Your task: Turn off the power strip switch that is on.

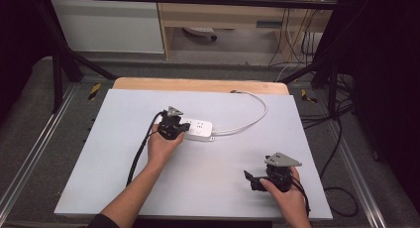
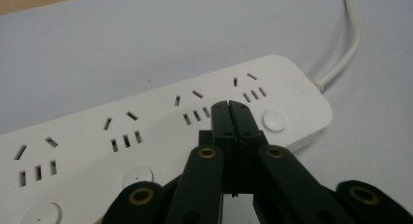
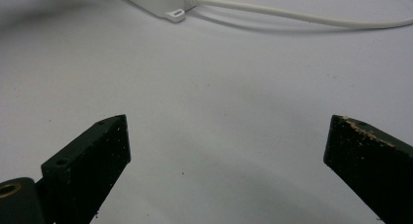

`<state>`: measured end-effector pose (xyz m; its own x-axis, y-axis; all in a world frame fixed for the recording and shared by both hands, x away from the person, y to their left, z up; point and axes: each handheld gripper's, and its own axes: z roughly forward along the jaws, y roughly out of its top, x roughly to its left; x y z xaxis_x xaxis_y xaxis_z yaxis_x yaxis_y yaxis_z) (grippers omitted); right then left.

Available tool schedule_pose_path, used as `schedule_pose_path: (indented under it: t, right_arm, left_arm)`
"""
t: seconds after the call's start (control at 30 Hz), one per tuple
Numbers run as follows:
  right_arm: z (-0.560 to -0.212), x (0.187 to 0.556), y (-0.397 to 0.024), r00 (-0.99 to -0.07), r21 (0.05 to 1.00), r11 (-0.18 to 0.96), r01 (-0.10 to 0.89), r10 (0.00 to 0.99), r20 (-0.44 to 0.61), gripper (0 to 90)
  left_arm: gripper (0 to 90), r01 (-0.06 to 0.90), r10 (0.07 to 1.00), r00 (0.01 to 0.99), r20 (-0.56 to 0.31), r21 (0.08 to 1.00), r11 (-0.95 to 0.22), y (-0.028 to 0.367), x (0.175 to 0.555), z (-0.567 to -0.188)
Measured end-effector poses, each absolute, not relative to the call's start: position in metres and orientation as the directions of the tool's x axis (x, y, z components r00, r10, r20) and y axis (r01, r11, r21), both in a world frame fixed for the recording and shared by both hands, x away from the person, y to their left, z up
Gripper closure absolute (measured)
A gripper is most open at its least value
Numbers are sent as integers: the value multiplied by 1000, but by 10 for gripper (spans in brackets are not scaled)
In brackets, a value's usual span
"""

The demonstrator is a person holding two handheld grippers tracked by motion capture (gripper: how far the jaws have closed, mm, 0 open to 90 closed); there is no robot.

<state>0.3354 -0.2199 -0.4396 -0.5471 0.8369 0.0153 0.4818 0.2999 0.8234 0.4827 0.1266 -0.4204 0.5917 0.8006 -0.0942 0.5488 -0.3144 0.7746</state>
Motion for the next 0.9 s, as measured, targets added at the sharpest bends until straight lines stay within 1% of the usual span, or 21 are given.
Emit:
schedule_pose_path:
  t: [0.9]
  right_arm:
    - [-440, 335, -220, -546, 823, 295, 486, 838, 22, 37]
  left_arm:
    - [900, 546, 806, 588, -71, 770, -330, 125, 485, -425]
